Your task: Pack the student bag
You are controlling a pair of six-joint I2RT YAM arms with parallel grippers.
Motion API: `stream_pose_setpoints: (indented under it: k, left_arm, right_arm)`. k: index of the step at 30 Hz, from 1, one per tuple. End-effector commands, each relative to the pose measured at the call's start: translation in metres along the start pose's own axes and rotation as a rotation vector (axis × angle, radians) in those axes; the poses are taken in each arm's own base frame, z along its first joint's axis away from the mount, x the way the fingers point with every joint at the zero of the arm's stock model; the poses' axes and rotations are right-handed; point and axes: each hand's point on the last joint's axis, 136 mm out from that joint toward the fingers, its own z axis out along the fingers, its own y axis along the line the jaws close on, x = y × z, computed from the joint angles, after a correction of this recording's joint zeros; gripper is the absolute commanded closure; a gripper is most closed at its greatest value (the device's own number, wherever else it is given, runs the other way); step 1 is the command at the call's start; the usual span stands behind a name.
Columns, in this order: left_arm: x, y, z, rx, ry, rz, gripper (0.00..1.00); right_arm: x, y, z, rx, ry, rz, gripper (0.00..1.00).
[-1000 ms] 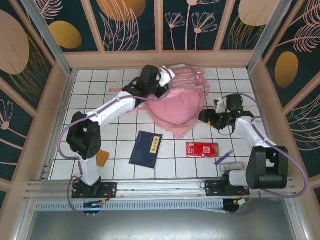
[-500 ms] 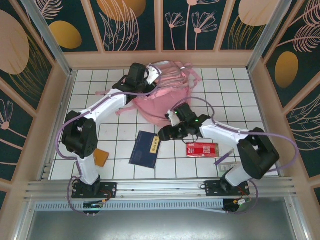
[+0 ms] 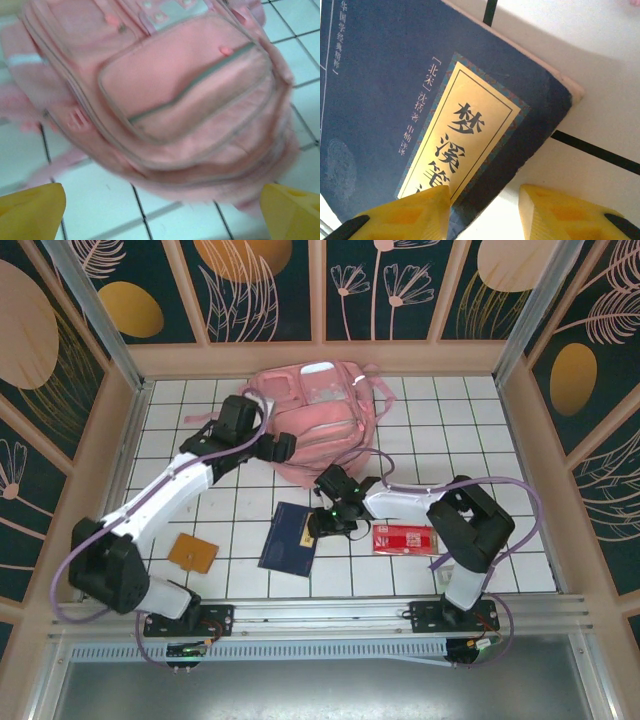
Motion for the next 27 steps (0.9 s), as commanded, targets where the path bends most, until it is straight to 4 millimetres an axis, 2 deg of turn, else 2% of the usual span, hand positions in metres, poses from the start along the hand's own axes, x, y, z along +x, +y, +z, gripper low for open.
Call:
stream_pose_setpoints:
  k: [1,4,6,10,15,18,22,24,27]
  left_arm:
    - [0.101,-0.018,-0.006,0.133,0.333,-0.236,0.01]
    - [0.144,-0.021,-0.004,0.167,0.417,-0.315,0.01]
    - [0.163,-0.020,-0.001,0.176,0.436,-0.350,0.01]
    - [0.184,-0.013,0.006,0.151,0.473,-0.362,0.01]
    - [0.218,-0.001,0.014,0.087,0.564,-0.374,0.01]
    - [0.237,0.000,0.012,0.076,0.607,-0.423,0.01]
    - [0.243,-0.008,0.006,0.105,0.629,-0.499,0.03]
    - [0.242,-0.015,0.010,0.155,0.608,-0.539,0.06]
    - [0.228,-0.041,0.019,0.328,0.570,-0.613,0.23]
  right_arm:
    - [-0.004,0.001,0.008,0.031,0.002,0.028,0.60]
    - [-0.010,0.001,0.005,0.059,-0.006,0.046,0.65]
    - [-0.011,0.001,0.009,0.058,-0.013,0.055,0.72]
    - [-0.006,-0.006,0.026,0.056,0.000,0.072,0.91]
    - [0.000,-0.012,0.032,0.061,0.014,0.080,0.97]
    - [0.004,-0.017,0.036,0.065,0.028,0.094,0.99]
    - [0.007,-0.019,0.043,0.045,0.049,0.110,1.00]
    - [0.008,-0.017,0.045,0.028,0.056,0.109,1.00]
    - [0.009,-0.011,0.046,-0.018,0.068,0.095,1.00]
